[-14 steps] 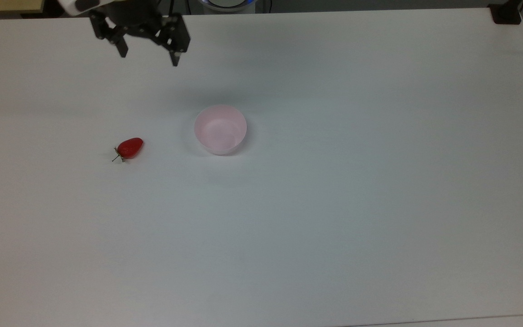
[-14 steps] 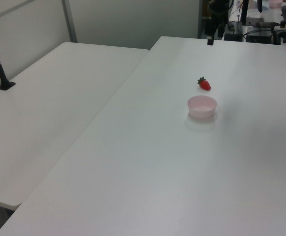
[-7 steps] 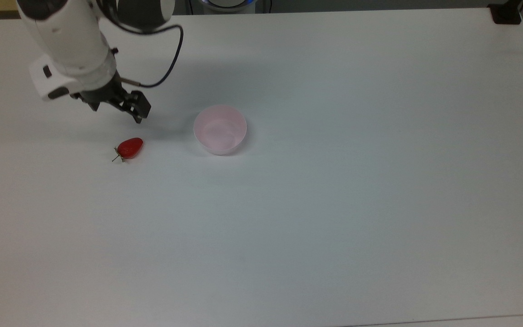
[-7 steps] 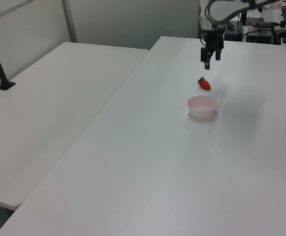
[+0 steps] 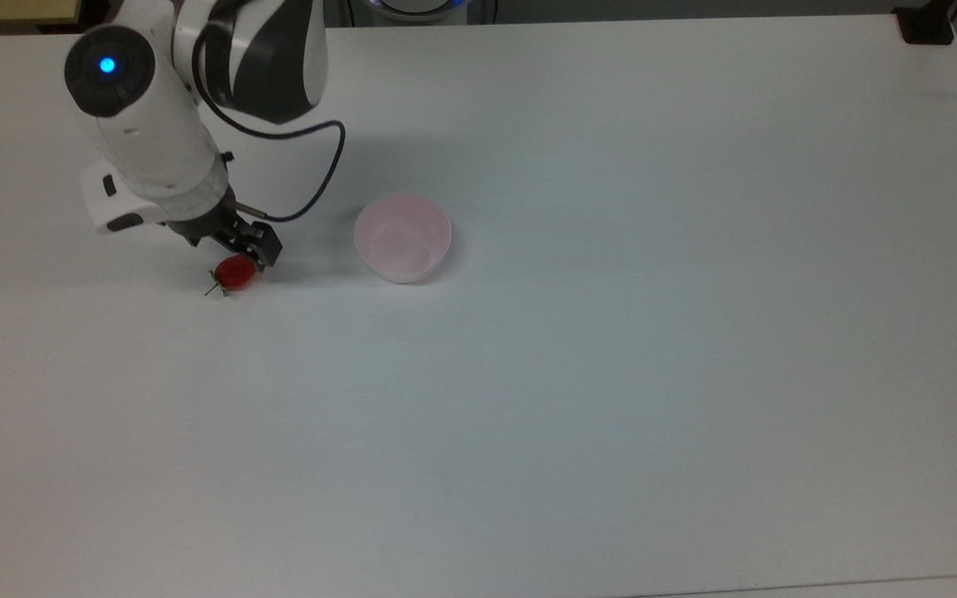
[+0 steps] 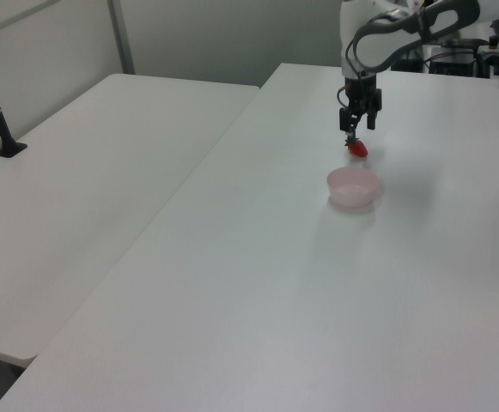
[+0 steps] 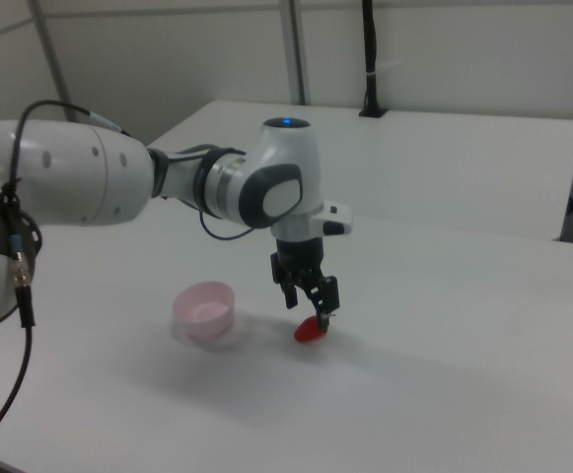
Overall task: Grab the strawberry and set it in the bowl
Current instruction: 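Close the gripper around the red strawberry, then lift the strawberry and carry it over the pink bowl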
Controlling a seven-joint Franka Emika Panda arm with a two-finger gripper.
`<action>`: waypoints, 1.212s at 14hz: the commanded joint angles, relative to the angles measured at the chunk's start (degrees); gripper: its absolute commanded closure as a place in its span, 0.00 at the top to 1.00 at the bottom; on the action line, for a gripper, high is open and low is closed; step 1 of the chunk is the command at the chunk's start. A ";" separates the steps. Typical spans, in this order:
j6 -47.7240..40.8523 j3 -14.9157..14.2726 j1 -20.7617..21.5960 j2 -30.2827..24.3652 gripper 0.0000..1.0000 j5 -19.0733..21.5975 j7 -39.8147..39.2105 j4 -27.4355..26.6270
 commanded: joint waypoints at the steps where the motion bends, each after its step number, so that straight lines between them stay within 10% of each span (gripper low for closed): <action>1: 3.11 -0.06 1.11 1.21 0.84 -0.92 2.18 -0.60; 9: 4.17 -0.06 1.64 1.75 0.21 -2.77 1.22 -1.66; 17: -10.15 0.73 9.09 -8.35 0.21 -2.94 -7.40 -2.18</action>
